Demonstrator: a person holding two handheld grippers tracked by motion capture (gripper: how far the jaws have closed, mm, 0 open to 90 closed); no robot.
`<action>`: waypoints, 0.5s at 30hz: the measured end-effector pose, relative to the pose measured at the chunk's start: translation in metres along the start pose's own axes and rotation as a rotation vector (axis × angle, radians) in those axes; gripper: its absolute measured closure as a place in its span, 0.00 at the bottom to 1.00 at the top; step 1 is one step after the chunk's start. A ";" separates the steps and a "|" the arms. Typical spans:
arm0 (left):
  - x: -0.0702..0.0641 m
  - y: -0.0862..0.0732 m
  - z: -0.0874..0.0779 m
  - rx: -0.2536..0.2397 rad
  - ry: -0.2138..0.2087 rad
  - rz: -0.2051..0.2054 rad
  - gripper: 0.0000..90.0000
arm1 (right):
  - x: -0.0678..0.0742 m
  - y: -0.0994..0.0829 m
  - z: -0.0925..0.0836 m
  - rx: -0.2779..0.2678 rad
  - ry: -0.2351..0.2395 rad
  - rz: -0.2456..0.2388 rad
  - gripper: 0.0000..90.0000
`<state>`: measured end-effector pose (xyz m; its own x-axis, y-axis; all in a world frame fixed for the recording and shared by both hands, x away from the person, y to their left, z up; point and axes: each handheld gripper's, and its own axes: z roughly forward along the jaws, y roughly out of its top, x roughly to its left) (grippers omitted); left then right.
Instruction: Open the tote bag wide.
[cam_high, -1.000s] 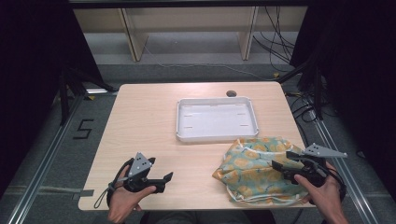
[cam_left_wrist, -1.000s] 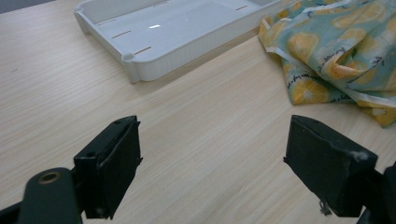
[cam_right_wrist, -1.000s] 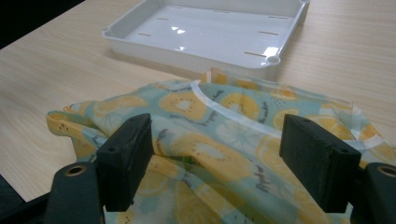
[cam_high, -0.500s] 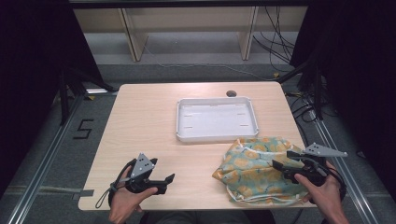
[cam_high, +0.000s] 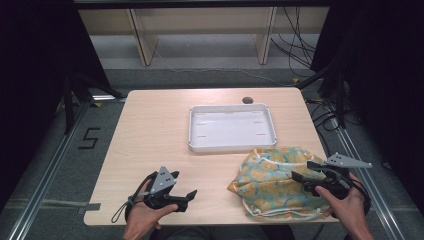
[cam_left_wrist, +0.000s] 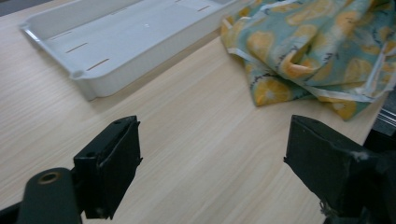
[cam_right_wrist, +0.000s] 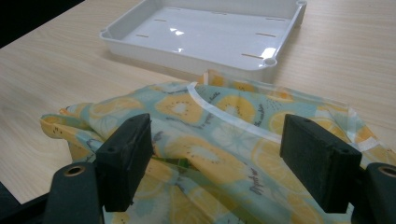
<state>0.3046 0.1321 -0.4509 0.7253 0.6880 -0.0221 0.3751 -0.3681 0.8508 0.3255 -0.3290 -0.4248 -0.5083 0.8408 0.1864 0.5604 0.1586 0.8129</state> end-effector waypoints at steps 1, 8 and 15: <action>-0.003 0.001 0.002 0.003 -0.006 0.007 0.19 | -0.001 0.000 0.001 -0.011 -0.010 -0.017 0.30; -0.023 0.010 0.025 0.038 -0.079 0.064 0.19 | -0.001 0.001 0.000 -0.004 0.001 -0.007 0.30; -0.044 0.020 0.062 0.041 -0.149 0.129 0.20 | 0.001 0.000 0.002 -0.004 0.012 0.014 0.30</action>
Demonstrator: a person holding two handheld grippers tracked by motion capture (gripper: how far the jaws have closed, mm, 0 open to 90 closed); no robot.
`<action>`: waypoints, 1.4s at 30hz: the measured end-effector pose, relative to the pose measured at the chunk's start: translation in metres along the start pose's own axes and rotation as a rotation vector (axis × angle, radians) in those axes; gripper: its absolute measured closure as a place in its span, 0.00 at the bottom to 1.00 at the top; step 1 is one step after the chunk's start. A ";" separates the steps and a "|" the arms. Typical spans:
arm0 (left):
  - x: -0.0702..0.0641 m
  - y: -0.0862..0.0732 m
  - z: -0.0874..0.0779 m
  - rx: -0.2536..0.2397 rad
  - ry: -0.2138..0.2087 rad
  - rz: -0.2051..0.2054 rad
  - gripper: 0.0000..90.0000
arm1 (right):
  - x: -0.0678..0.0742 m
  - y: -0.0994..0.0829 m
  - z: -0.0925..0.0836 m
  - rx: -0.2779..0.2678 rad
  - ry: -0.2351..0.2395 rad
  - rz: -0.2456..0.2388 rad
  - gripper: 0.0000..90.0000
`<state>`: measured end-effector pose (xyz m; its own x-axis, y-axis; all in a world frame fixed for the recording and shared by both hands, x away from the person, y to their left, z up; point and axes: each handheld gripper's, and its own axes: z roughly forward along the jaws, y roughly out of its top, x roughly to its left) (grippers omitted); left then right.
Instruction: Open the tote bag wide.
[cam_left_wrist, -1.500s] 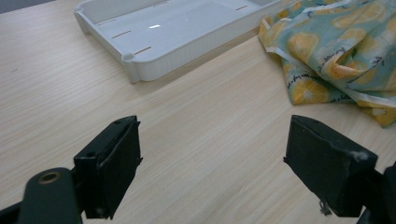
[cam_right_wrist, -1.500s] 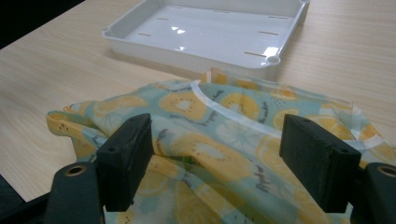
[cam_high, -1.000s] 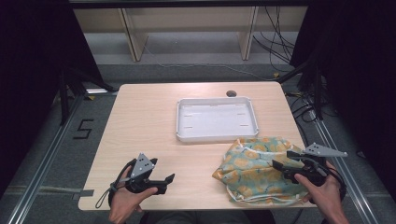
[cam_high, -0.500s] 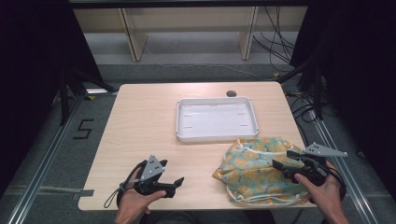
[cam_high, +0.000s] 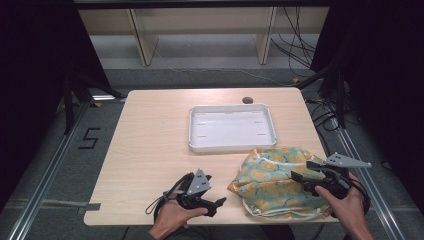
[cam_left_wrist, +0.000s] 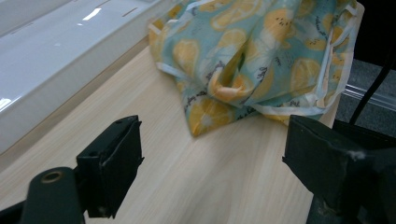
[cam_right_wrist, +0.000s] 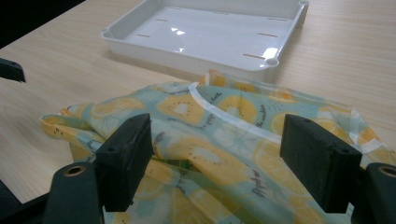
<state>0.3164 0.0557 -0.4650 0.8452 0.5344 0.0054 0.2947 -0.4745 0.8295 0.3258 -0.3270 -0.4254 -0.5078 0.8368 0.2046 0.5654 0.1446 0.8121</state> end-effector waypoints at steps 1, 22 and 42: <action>-0.001 0.002 0.004 0.006 -0.001 0.016 0.21 | 0.000 0.000 -0.001 0.006 -0.004 -0.005 0.30; -0.013 0.027 0.074 -0.010 -0.079 0.080 0.40 | -0.003 0.000 0.002 0.008 0.005 -0.037 0.30; 0.005 0.028 0.049 0.031 -0.045 0.196 0.99 | -0.006 -0.001 0.002 0.010 -0.010 -0.054 0.30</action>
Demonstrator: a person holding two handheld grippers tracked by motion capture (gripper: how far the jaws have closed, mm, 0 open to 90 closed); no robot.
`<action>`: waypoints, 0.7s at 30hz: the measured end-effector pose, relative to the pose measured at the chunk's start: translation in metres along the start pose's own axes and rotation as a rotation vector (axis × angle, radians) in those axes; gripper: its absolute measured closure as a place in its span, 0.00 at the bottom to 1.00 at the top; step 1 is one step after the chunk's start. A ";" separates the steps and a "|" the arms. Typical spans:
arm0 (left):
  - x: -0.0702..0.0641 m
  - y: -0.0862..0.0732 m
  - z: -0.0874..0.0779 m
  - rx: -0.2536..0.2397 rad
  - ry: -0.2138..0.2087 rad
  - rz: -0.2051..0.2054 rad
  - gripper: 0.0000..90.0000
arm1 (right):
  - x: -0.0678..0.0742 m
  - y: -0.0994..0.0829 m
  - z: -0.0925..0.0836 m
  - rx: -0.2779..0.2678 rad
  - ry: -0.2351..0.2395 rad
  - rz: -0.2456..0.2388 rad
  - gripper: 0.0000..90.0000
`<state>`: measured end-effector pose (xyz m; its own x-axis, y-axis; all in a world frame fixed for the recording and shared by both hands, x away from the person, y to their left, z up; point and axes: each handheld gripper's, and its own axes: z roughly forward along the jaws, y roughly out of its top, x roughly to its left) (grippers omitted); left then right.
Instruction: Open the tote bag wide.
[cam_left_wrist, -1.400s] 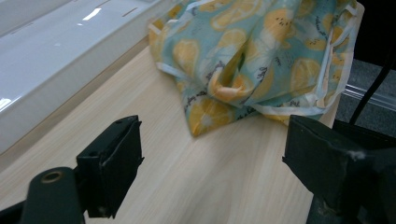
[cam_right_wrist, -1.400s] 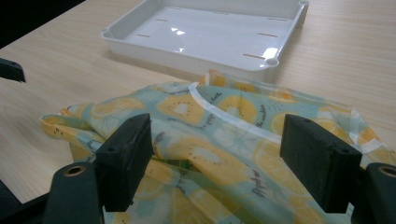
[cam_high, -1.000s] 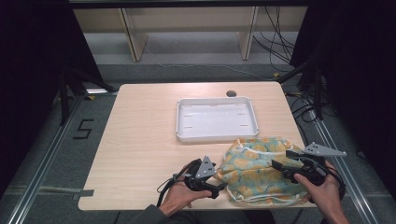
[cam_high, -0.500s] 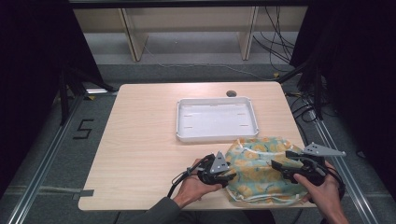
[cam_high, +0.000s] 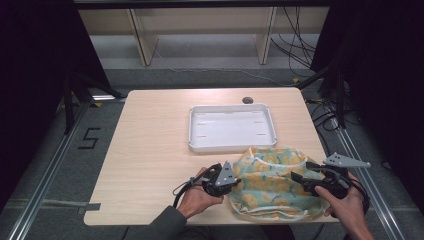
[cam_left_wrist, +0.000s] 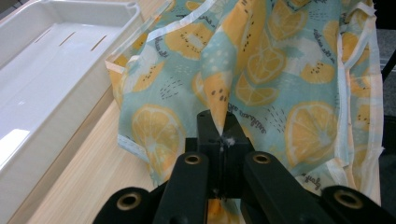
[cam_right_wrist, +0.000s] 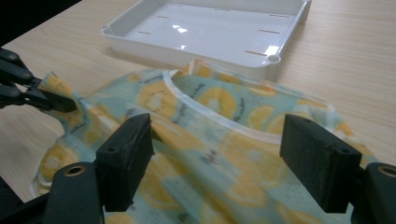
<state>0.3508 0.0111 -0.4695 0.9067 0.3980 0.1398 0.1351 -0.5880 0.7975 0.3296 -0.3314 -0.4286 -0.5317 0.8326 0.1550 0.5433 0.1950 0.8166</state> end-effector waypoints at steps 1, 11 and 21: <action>0.002 -0.002 -0.004 0.005 0.001 0.003 0.99 | 0.000 0.000 -0.001 -0.002 0.007 0.010 0.30; 0.016 -0.030 -0.049 0.043 0.050 -0.036 0.99 | 0.001 0.000 0.001 -0.001 0.021 0.022 0.30; 0.028 -0.057 -0.083 0.061 0.089 -0.086 0.99 | 0.005 0.001 0.005 0.008 0.039 0.006 0.30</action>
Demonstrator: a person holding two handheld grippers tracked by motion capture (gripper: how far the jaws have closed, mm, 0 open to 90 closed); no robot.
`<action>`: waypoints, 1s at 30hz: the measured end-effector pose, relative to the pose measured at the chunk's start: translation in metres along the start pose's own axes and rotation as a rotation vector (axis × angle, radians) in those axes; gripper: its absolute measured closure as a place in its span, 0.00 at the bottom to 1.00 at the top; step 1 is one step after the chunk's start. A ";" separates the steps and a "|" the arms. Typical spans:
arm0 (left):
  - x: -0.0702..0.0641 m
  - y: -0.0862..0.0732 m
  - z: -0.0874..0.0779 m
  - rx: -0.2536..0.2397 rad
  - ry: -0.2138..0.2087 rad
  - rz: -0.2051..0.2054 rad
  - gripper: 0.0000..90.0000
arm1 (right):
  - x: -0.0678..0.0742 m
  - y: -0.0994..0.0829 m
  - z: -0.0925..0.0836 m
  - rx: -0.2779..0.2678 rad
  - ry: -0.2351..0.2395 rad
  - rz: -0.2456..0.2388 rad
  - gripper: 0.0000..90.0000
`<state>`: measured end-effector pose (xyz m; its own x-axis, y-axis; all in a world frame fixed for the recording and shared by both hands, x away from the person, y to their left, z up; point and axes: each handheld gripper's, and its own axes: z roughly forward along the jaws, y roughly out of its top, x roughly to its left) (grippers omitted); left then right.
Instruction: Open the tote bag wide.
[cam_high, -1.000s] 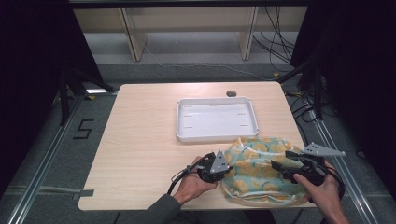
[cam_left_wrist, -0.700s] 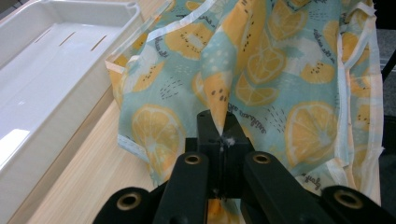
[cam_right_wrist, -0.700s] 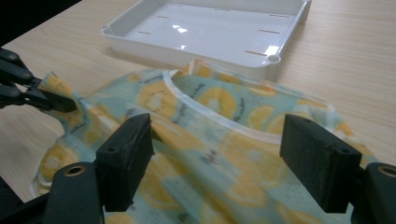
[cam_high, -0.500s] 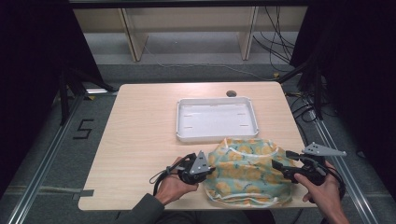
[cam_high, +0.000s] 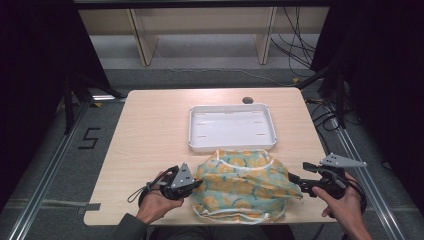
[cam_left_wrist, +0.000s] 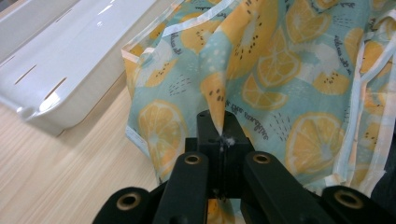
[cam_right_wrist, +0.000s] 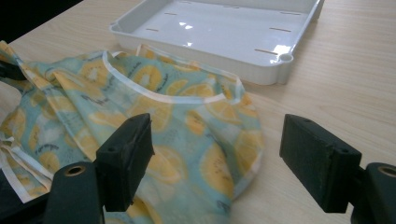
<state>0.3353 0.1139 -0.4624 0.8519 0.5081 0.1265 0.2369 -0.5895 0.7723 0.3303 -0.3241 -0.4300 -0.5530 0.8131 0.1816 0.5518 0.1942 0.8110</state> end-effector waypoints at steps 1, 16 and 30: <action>0.002 -0.002 -0.003 0.001 0.010 0.004 0.99 | 0.002 0.000 -0.001 0.007 -0.001 0.013 0.30; 0.006 -0.017 -0.022 0.025 0.008 -0.076 0.59 | 0.013 0.002 0.007 0.024 0.054 0.010 0.30; -0.017 0.014 -0.031 -0.043 0.015 -0.042 0.43 | 0.048 0.028 0.031 0.048 0.252 -0.129 0.25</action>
<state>0.3098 0.1169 -0.4347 0.8347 0.5412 0.1022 0.2516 -0.5398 0.8033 0.3388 -0.2626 -0.4159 -0.7551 0.6192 0.2156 0.4923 0.3183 0.8101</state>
